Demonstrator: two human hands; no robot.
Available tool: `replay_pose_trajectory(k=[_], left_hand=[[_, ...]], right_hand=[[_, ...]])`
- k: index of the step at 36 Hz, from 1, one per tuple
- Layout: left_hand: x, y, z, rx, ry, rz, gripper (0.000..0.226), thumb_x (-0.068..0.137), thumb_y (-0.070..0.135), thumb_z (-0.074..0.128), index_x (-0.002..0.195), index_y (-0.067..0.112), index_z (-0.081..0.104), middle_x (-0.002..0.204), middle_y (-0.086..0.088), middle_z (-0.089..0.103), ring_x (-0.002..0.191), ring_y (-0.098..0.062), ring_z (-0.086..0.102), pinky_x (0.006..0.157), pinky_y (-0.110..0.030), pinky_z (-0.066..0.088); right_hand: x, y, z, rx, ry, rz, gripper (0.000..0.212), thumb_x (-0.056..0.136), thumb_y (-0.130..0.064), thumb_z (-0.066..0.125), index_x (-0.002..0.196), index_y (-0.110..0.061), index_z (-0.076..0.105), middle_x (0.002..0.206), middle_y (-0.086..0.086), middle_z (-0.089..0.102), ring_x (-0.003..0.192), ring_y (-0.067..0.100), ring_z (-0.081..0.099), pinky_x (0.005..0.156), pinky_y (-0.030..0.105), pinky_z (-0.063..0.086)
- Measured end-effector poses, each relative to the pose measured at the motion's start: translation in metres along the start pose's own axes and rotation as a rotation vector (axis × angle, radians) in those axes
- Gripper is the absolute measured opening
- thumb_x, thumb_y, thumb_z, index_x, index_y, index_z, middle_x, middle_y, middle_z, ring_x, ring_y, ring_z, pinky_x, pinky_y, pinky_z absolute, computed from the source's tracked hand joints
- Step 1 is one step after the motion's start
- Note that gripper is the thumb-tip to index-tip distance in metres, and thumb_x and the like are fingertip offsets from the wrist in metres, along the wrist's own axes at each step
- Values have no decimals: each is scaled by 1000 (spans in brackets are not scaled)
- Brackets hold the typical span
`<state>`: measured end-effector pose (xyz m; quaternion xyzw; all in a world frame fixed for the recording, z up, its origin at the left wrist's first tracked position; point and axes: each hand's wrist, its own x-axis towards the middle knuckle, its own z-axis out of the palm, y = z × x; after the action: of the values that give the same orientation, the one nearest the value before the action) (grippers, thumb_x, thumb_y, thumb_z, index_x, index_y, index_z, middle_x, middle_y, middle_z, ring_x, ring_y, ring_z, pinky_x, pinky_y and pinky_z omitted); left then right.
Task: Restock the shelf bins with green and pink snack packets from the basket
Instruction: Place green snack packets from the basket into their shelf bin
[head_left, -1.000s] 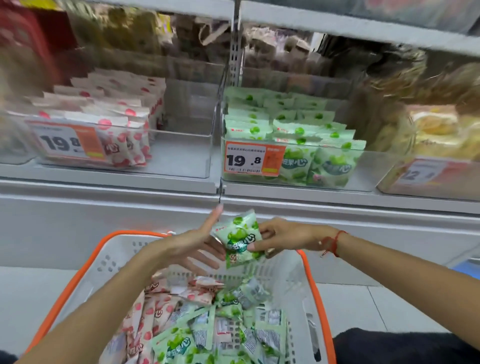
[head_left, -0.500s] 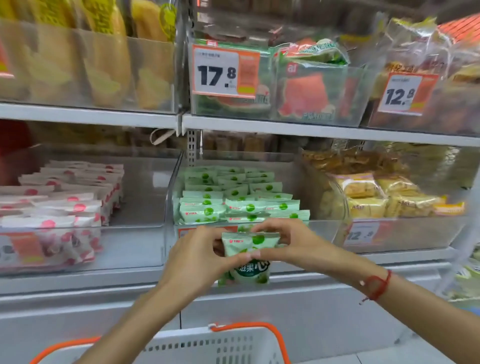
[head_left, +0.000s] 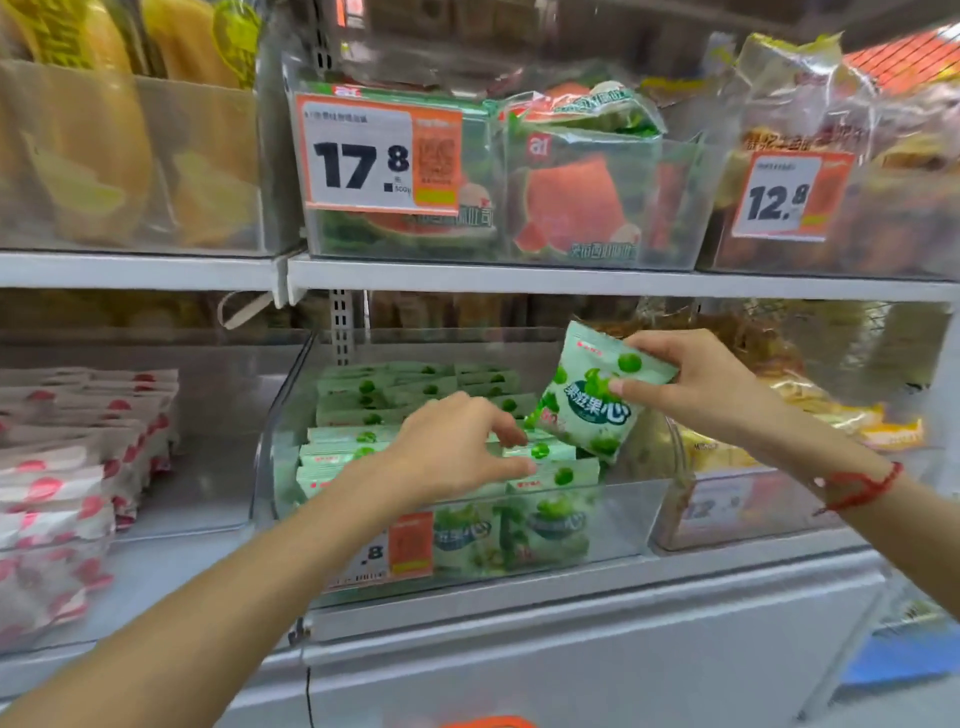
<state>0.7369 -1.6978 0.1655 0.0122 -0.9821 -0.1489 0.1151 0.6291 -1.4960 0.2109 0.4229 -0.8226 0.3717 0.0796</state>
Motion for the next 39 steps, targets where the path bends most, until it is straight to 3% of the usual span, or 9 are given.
replay_pose_trajectory(k=[6,10,14,18,21,28,31,33,39], left_hand=[[32,4,17,233,-165,3,36,85,52,63,105,23,72,99,1,70,100,-23,58,86,-34,35],[39,-5,17,158,-169,4,41,86,46,65,56,21,54,56,5,48,60,-15,46,75,-32,34],[40,-10,13,89,-220,-1,22,91,41,61,74,26,62,72,9,57,75,-16,51,70,-29,36],[42,-9,6,40,-320,-29,24,97,31,52,95,16,70,75,10,59,69,-11,52,68,-29,39],[41,-8,7,76,-344,-73,28,99,27,45,109,20,69,108,1,68,100,-19,60,88,-37,47],[25,4,4,-71,-305,-179,64,98,59,17,133,22,55,144,-3,47,135,-24,39,113,-41,23],[22,2,1,61,-328,-102,63,91,67,33,135,27,53,137,0,54,131,-23,44,106,-39,28],[20,1,1,143,-313,-65,60,87,60,52,136,24,51,140,2,52,131,-20,43,104,-36,31],[20,1,4,155,-121,-26,47,77,51,71,116,24,68,119,8,66,110,-16,58,89,-31,45]], right_hand=[[-3,11,1,98,-64,-15,14,85,-10,69,97,-17,68,91,0,73,80,10,66,71,32,52],[-1,20,2,80,-158,-40,16,84,-9,70,100,-11,70,94,4,73,88,19,68,76,34,53],[10,27,16,18,-248,-27,15,81,-13,74,96,-18,73,89,-1,74,83,12,68,78,36,53],[14,28,38,-63,-466,-9,12,83,-15,72,94,-19,75,74,-16,69,61,-10,58,58,8,42],[16,28,54,-77,-534,-13,18,86,-11,69,103,-14,75,85,-9,73,64,-10,56,61,8,41],[17,21,50,-230,-602,-58,31,85,-20,71,116,-15,68,104,-10,66,81,-6,55,75,12,40],[20,19,51,-403,-430,-52,49,73,-32,80,117,-24,60,106,-4,51,84,5,47,70,18,37],[25,15,51,-310,-501,93,53,71,-29,82,115,-22,53,106,-2,47,77,8,52,63,17,44],[35,10,53,-180,-599,219,30,72,-16,82,93,-19,60,81,-1,55,59,6,58,52,11,48]])
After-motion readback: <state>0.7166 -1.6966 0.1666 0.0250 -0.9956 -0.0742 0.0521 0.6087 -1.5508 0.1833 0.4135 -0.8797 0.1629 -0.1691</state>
